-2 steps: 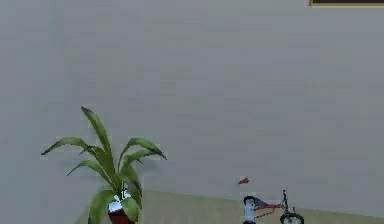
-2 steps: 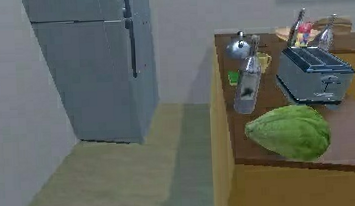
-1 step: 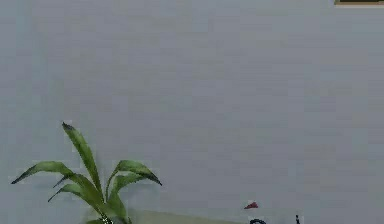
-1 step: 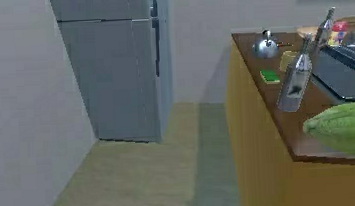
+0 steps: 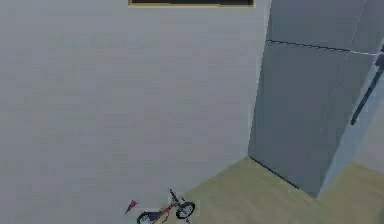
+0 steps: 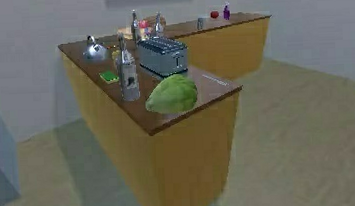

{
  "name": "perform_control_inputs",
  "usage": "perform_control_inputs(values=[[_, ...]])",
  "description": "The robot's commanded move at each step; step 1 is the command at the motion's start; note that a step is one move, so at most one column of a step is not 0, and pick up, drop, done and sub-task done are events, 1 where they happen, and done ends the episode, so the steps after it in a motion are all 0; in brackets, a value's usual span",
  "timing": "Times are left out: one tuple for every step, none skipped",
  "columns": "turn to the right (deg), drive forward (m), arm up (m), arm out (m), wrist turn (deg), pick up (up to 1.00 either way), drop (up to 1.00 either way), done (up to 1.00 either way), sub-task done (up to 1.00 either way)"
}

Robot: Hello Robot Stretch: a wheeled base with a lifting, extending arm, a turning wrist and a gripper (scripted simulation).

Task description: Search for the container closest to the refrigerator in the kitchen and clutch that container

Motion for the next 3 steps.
perform_control_inputs(values=[[45.0, 0.00, 0.00, 0.00, 0.0, 0.00, 0.00, 0.00, 0.00], [0.0, 0.45, 0.00, 0.00, 0.0, 0.00, 0.00, 0.00, 0.00], [0.0, 0.45, 0.00, 0.00, 0.0, 0.00, 0.00, 0.00, 0.00]])
